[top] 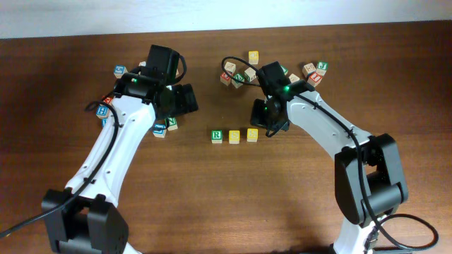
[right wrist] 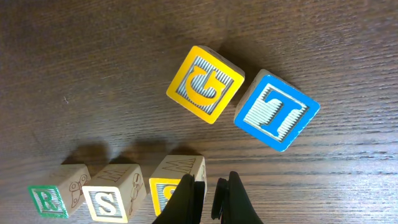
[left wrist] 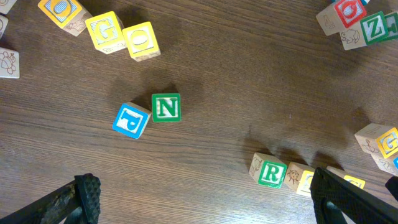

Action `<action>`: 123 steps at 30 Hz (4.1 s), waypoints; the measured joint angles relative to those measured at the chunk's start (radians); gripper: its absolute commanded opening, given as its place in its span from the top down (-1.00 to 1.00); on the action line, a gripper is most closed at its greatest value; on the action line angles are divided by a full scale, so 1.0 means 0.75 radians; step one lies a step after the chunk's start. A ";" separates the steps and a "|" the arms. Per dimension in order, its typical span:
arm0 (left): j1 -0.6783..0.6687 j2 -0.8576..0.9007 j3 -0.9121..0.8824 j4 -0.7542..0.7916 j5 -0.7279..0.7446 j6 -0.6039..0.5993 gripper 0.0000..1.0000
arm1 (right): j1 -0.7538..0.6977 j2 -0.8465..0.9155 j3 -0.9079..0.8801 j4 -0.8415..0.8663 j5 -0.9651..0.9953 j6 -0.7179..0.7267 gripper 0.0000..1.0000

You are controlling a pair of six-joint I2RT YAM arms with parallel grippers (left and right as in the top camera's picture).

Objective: Spell out RSS

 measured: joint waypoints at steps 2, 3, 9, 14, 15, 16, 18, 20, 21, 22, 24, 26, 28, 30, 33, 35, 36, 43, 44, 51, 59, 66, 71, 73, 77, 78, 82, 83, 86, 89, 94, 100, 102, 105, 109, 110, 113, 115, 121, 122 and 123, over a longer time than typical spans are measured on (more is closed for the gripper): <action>-0.001 0.000 0.000 0.000 0.000 0.000 -0.98 | 0.000 0.000 0.000 0.010 0.007 0.020 0.92; -0.001 0.000 0.000 0.000 0.000 0.000 -0.98 | 0.000 0.002 0.000 0.019 0.009 0.026 0.92; 0.000 0.000 0.000 0.000 0.000 -0.001 -0.98 | 0.000 0.039 0.000 0.025 0.004 0.055 0.92; -0.001 0.000 0.000 0.000 0.000 0.000 -0.98 | -0.003 0.071 -0.001 0.034 0.045 0.060 0.92; 0.000 0.000 0.000 0.000 0.000 0.000 -0.98 | -0.004 0.072 -0.001 0.041 0.055 0.060 0.92; -0.001 0.000 0.000 0.000 0.000 0.000 -0.98 | -0.007 0.072 -0.001 0.050 0.062 0.060 0.92; -0.001 0.000 0.000 0.000 0.000 0.000 -0.98 | -0.013 0.072 -0.001 0.060 0.065 0.060 0.92; 0.000 0.000 0.000 0.000 0.000 0.000 -0.98 | -0.014 0.072 -0.001 0.060 0.059 0.060 0.92; -0.001 0.000 0.000 0.000 0.000 0.000 -0.98 | -0.014 0.072 -0.001 0.061 0.047 0.061 0.92; 0.000 0.000 0.000 0.000 0.000 0.000 -0.98 | -0.014 0.072 -0.001 0.060 0.032 0.060 0.92; -0.001 0.000 0.000 0.000 0.000 0.000 -0.98 | -0.014 0.072 -0.001 0.060 0.021 0.060 0.92; -0.001 0.000 0.000 0.000 0.000 0.000 -0.98 | -0.014 0.073 -0.001 0.061 0.013 0.060 0.92; -0.001 0.000 0.000 0.000 0.000 0.000 -0.98 | -0.014 0.083 -0.001 0.061 0.007 0.060 0.92; 0.000 0.000 0.000 0.000 0.000 0.000 -0.98 | -0.014 0.110 -0.001 0.067 0.003 0.060 0.92; -0.001 0.000 0.000 0.000 0.000 0.000 -0.98 | -0.014 0.154 -0.005 0.106 0.004 0.061 0.92; -0.001 0.000 0.000 -0.001 0.000 0.000 -0.98 | -0.015 0.163 -0.005 0.141 0.004 0.064 0.92; -0.001 0.000 0.000 0.001 -0.001 0.000 -0.98 | -0.016 0.163 -0.006 0.151 0.008 0.064 0.92; 0.000 0.000 0.000 -0.001 0.000 0.000 -0.98 | -0.120 0.177 -0.007 0.285 0.034 0.007 0.90; -0.001 0.000 0.000 0.000 0.000 0.000 -0.98 | -0.153 0.180 -0.007 0.307 0.036 -0.017 0.89; -0.001 0.000 0.000 0.000 0.000 0.000 -0.98 | -0.293 0.180 0.162 0.102 -0.028 -0.201 0.89; -0.001 0.000 0.000 0.000 0.000 0.000 -0.98 | -0.329 0.171 0.617 -0.541 -0.078 -0.326 0.64; 0.000 0.000 0.000 -0.001 0.000 0.000 -0.98 | -0.193 0.170 0.511 -0.694 -0.180 -0.436 -0.73; 0.000 0.000 0.000 0.000 0.000 0.000 -0.98 | -0.107 0.170 0.485 -0.677 -0.203 -0.447 -0.01; 0.000 0.000 0.000 0.000 0.000 0.000 -0.98 | -0.112 0.170 0.488 -0.710 -0.209 -0.462 0.09; -0.001 0.000 0.000 -0.001 0.000 -0.001 -0.98 | -0.155 0.170 0.537 -0.822 -0.208 -0.506 0.12; 0.000 0.000 0.000 0.001 0.000 -0.001 -0.98 | -0.174 0.170 0.562 -0.842 -0.208 -0.526 0.18; -0.001 0.000 0.000 0.004 0.007 -0.001 -0.98 | -0.232 0.170 0.583 -0.864 -0.208 -0.609 0.42; -0.001 0.000 0.000 0.005 0.011 -0.001 -0.98 | -0.240 0.170 0.583 -0.863 -0.207 -0.621 0.42; 0.000 0.000 0.000 0.002 0.055 -0.001 -0.98 | -0.259 0.170 0.583 -0.823 -0.207 -0.644 0.42; -0.001 0.000 0.000 0.002 0.098 -0.001 -0.90 | -0.264 0.170 0.583 -0.802 -0.207 -0.654 0.41; -0.010 0.012 -0.039 -0.020 0.105 -0.010 0.33 | -0.259 0.170 0.580 -0.753 -0.207 -0.658 0.51; -0.017 0.155 -0.126 -0.015 0.079 -0.005 0.96 | -0.245 0.170 0.538 -0.686 -0.208 -0.666 0.92; -0.026 0.202 -0.132 -0.003 0.075 -0.006 1.00 | -0.245 0.170 0.496 -0.641 -0.208 -0.666 0.92; -0.048 0.238 -0.134 0.001 0.072 -0.006 1.00 | -0.245 0.170 0.415 -0.588 -0.208 -0.636 0.91; -0.079 0.264 -0.134 0.006 0.071 -0.006 1.00 | -0.245 0.170 0.315 -0.540 -0.238 -0.606 0.85; -0.084 0.275 -0.134 0.006 0.071 -0.005 1.00 | -0.244 0.170 0.291 -0.523 -0.245 -0.602 0.86; -0.088 0.311 -0.139 0.020 0.077 -0.005 1.00 | -0.232 0.170 0.196 -0.401 -0.259 -0.581 0.92; -0.088 0.332 -0.143 0.032 0.082 -0.005 1.00 | -0.219 0.170 0.109 -0.285 -0.268 -0.522 0.91; -0.088 0.414 -0.146 0.119 0.203 0.043 1.00 | -0.211 0.170 -0.009 -0.152 -0.368 -0.431 0.92; -0.088 0.418 -0.147 0.134 0.220 0.052 1.00 | -0.211 0.170 -0.011 -0.147 -0.384 -0.426 0.91; -0.088 0.424 -0.149 0.153 0.244 0.066 1.00 | -0.210 0.170 -0.011 -0.148 -0.391 -0.423 0.91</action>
